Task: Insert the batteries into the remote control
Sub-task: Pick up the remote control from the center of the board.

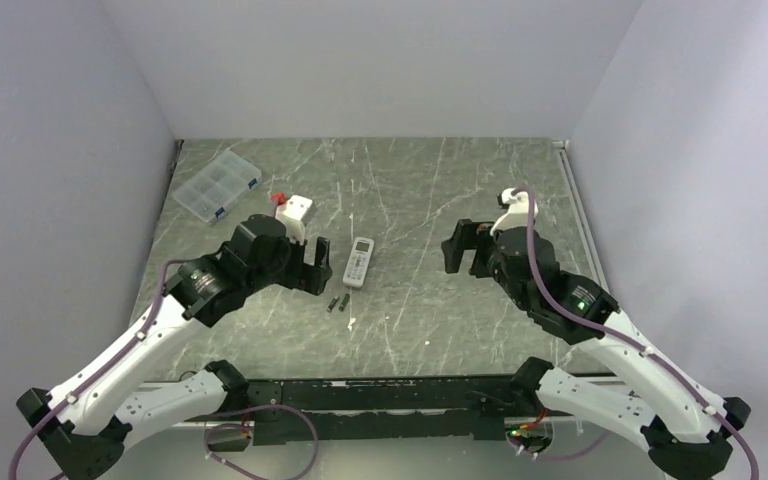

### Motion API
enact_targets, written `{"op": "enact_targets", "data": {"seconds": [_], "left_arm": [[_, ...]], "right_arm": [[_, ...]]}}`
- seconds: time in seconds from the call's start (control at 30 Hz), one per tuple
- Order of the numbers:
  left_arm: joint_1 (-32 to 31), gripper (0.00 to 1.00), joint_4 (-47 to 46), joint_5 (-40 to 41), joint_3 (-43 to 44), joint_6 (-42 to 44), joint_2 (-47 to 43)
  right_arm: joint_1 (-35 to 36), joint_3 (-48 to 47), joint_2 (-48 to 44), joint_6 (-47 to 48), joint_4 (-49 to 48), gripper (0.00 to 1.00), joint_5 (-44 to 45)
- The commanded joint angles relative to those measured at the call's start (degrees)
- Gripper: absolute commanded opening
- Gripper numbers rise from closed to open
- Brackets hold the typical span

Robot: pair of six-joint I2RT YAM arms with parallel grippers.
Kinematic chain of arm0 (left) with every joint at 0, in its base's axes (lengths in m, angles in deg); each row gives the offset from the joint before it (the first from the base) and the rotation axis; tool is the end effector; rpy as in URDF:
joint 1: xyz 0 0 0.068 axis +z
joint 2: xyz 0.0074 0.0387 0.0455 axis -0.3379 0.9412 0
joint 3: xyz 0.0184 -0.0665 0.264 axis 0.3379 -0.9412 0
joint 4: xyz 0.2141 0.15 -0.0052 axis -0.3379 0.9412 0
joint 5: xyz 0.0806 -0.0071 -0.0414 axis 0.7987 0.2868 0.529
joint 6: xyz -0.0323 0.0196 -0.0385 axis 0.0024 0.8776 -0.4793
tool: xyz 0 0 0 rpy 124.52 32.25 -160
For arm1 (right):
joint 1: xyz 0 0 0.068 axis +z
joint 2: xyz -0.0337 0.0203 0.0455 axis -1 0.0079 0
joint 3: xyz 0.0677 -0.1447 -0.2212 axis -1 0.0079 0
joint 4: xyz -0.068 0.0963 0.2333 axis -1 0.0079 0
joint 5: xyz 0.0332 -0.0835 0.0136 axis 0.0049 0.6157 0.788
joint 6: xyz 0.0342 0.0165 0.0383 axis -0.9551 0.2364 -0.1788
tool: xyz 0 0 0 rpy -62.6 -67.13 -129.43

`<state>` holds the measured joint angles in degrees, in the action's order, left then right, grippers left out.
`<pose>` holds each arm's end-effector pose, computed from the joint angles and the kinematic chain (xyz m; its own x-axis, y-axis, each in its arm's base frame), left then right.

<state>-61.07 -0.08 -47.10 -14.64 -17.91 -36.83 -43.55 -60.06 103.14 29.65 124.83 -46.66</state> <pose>0.1399 -0.1160 0.3482 -0.5936 0.1087 -0.7974 0.3966 0.9017 -0.1723 0.1239 0.1054 0.3629 -0.4387 0.1442 -0.8870 -0.1828 0.9521 0.2451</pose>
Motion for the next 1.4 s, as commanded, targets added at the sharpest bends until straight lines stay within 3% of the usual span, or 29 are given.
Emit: {"op": "enact_targets", "data": {"seconds": [0.0, 0.23, 0.5, 0.83, 1.37], "left_arm": [[0.0, 0.99, -1.8, -3.6, 0.2, 1.4, 1.7], [-0.1, 0.99, -0.4, -3.6, 0.8, 0.1, 4.4], [-0.1, 0.99, -0.3, -1.3, 2.2, -2.9, 7.4], [0.2, 0.99, 3.9, 3.4, 9.5, -6.5, 18.5], [4.3, 1.0, 1.2, -3.7, 18.3, -5.0, 39.7]], "right_arm": [[0.1, -0.4, -0.2, 0.1, 0.5, 1.0, -2.4], [0.1, 3.6, -4.5, 2.6, -3.4, 1.0, -6.4], [0.1, 3.7, -4.1, 2.9, -1.1, 1.0, -6.3], [0.1, 4.4, -4.2, 3.4, 2.8, 1.0, -6.8], [0.1, 8.2, -6.9, 1.9, 2.3, 1.0, -10.6]]}}
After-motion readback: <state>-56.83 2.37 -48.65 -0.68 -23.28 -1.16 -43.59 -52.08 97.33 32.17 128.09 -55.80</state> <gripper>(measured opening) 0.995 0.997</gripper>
